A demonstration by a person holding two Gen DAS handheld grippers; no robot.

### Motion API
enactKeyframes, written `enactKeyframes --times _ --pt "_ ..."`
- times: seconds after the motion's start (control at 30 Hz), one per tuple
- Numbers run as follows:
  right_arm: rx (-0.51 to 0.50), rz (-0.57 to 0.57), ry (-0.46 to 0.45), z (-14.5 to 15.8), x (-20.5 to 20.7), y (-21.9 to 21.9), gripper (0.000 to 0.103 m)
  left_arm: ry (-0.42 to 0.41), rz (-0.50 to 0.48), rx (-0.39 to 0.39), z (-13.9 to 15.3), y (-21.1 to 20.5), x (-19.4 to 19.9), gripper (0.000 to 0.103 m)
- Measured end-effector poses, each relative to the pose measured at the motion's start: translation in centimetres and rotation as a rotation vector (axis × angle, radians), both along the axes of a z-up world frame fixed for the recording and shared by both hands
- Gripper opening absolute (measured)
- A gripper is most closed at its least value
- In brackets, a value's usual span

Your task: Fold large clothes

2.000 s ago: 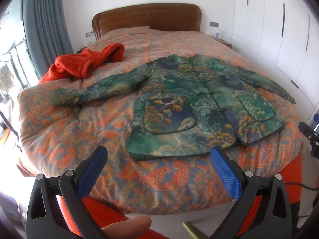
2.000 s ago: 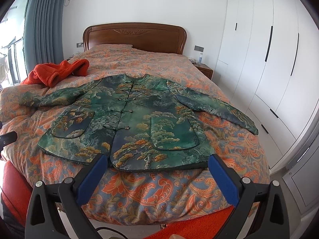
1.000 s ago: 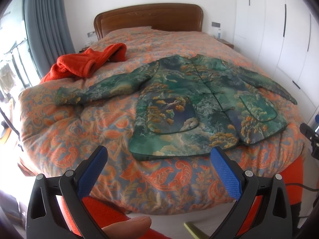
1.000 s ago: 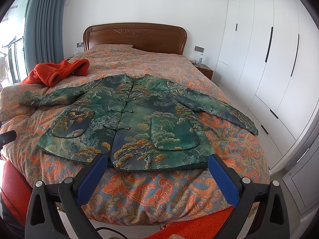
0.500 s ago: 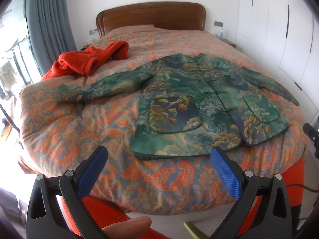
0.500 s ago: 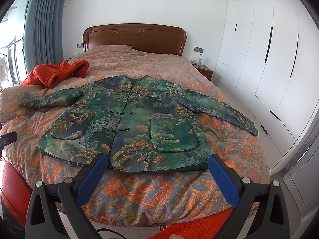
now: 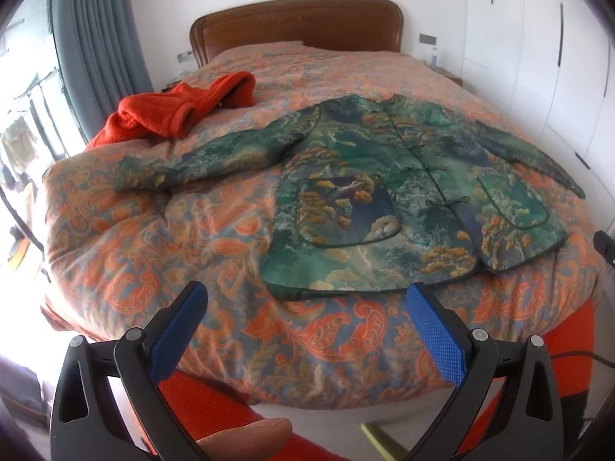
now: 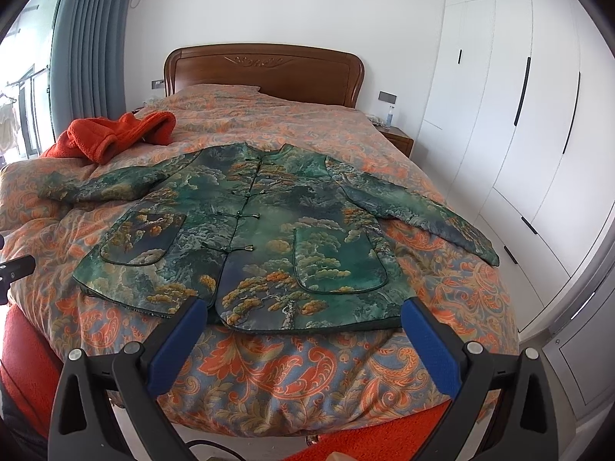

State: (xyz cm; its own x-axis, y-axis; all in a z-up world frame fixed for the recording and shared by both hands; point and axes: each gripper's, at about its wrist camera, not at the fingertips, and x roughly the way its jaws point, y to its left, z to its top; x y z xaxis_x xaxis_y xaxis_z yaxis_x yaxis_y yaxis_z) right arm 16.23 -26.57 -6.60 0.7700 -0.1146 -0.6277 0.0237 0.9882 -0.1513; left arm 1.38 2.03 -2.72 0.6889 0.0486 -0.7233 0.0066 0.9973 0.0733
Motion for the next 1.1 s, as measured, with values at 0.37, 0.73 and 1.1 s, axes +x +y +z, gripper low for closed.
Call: enactKeyframes --times 0.37,0.73,1.1 --pt "0.016 0.009 0.001 -0.16 0.01 -0.17 0.103 0.007 0.004 0.013 -0.07 -0.02 -0.11 0.103" --pt "0.008 0.012 0.012 -0.41 0.35 -0.12 0.103 0.021 0.007 0.037 -0.15 -0.1 0.25 0.103" --pt "0.013 0.022 0.012 -0.6 0.44 0.16 0.103 0.028 0.027 0.039 -0.5 0.12 0.35 0.103"
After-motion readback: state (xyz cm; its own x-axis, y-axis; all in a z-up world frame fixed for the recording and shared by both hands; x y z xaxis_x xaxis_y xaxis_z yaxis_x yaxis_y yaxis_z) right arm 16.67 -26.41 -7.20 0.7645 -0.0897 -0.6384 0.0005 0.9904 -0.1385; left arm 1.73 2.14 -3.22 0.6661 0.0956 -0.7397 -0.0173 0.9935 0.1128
